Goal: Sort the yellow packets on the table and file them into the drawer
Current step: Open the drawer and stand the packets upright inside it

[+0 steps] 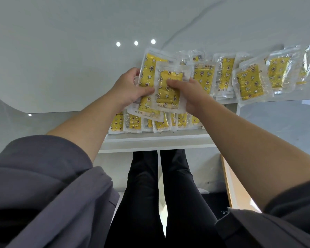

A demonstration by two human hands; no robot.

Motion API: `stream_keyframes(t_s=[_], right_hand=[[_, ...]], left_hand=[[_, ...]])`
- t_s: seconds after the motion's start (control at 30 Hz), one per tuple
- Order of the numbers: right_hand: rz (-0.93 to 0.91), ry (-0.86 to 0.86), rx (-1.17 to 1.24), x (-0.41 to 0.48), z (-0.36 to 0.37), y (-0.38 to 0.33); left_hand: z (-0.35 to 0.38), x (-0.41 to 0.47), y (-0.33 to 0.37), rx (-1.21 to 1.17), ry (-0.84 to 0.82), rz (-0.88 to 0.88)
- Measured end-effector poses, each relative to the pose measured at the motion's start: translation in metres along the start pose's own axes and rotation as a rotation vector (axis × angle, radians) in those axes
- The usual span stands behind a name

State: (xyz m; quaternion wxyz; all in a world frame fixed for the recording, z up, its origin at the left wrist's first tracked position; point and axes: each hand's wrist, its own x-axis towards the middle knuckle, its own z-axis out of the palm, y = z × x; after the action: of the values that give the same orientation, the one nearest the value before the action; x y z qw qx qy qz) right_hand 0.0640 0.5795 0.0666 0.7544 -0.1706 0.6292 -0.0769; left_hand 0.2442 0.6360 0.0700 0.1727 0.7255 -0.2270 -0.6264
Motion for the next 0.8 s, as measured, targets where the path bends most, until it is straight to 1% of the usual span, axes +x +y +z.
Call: stream_keyframes(t_s=[0.03,0.1,0.2,0.27,0.33,0.4,0.47,0.53,0.67,0.73,0.8], right_hand=[[-0.003,0.028,0.024,0.001,-0.003,-0.003],[-0.028,0.077,0.070,0.001,-0.010,-0.011],[-0.073,0.166,0.098,0.001,-0.027,-0.024],[-0.099,0.228,0.054,0.000,-0.041,-0.031],[-0.107,0.276,-0.053,-0.003,-0.055,-0.036],[-0.109,0.284,-0.162,-0.004,-0.068,-0.039],[-0.102,0.261,-0.231,-0.004,-0.079,-0.039],[-0.090,0.258,-0.279,-0.002,-0.087,-0.038],[-0.103,0.314,-0.353,0.004,-0.092,-0.034],[-0.107,0.331,-0.385,0.007,-0.093,-0.031],[-0.107,0.331,-0.433,0.010,-0.093,-0.027]], left_hand=[[0.001,0.002,-0.001,-0.007,-0.004,-0.009],[0.003,0.007,-0.004,-0.101,0.008,-0.046],[0.003,0.014,-0.013,-0.304,0.106,-0.154],[0.004,0.018,-0.016,-0.401,0.146,-0.200],[0.010,0.023,-0.015,-0.485,0.142,-0.233],[0.020,0.028,-0.010,-0.530,0.126,-0.244],[0.035,0.033,-0.004,-0.512,0.147,-0.231],[0.050,0.040,0.002,-0.446,0.207,-0.223],[0.078,0.049,0.016,-0.272,0.344,-0.206],[0.088,0.053,0.019,-0.138,0.440,-0.160],[0.095,0.054,0.023,-0.078,0.464,-0.097]])
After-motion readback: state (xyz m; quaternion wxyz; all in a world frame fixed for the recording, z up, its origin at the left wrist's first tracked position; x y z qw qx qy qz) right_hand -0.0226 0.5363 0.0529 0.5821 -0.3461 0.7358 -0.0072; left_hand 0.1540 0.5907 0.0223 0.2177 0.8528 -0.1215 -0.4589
